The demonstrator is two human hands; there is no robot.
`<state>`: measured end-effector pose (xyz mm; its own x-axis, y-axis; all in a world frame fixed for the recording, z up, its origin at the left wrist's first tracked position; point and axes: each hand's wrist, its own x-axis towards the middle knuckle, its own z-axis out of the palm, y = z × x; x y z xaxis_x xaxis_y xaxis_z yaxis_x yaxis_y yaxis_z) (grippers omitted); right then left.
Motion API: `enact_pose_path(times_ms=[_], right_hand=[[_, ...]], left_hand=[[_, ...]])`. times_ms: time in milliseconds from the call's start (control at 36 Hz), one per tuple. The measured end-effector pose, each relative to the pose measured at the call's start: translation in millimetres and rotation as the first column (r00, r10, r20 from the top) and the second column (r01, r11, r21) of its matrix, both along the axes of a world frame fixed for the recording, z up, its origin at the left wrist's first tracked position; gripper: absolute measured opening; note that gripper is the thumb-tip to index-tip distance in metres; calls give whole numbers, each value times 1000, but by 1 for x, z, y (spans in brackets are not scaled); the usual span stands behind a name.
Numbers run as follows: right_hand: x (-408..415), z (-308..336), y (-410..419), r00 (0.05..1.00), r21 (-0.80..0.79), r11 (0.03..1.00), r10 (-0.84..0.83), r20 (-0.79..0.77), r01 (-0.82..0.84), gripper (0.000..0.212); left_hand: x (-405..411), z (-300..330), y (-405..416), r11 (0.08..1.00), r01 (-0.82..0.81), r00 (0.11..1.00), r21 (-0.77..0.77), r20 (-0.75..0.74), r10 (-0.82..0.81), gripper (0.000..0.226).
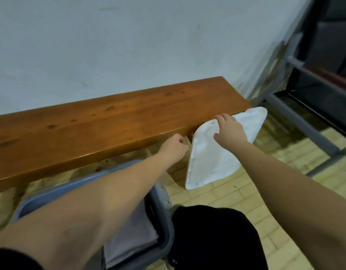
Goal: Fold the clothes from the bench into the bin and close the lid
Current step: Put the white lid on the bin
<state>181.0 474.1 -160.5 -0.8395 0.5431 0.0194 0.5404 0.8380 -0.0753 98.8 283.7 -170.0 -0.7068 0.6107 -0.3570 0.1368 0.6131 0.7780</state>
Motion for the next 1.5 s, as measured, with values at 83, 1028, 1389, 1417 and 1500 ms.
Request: enact_pose_path(times_ms=[83, 1028, 1389, 1417, 1500], right_hand=[[-3, -10, 14, 998, -13, 1000, -10, 63, 11, 69], [26, 195, -143, 884, 387, 824, 465, -46, -414, 28], [60, 265, -270, 655, 414, 720, 687, -315, -557, 36], [62, 263, -274, 653, 383, 733, 677, -338, -562, 37], [66, 248, -282, 638, 245, 765, 636, -435, -596, 35]], left_hand=[[-2, 2, 31, 997, 55, 998, -48, 13, -54, 43], [29, 144, -124, 928, 45, 943, 371, -322, 82, 35], [49, 172, -304, 948, -89, 851, 304, -472, 231, 34], [48, 172, -314, 951, -110, 828, 289, -503, 248, 34], [52, 172, -342, 966, -114, 740, 234, -628, 239, 20]])
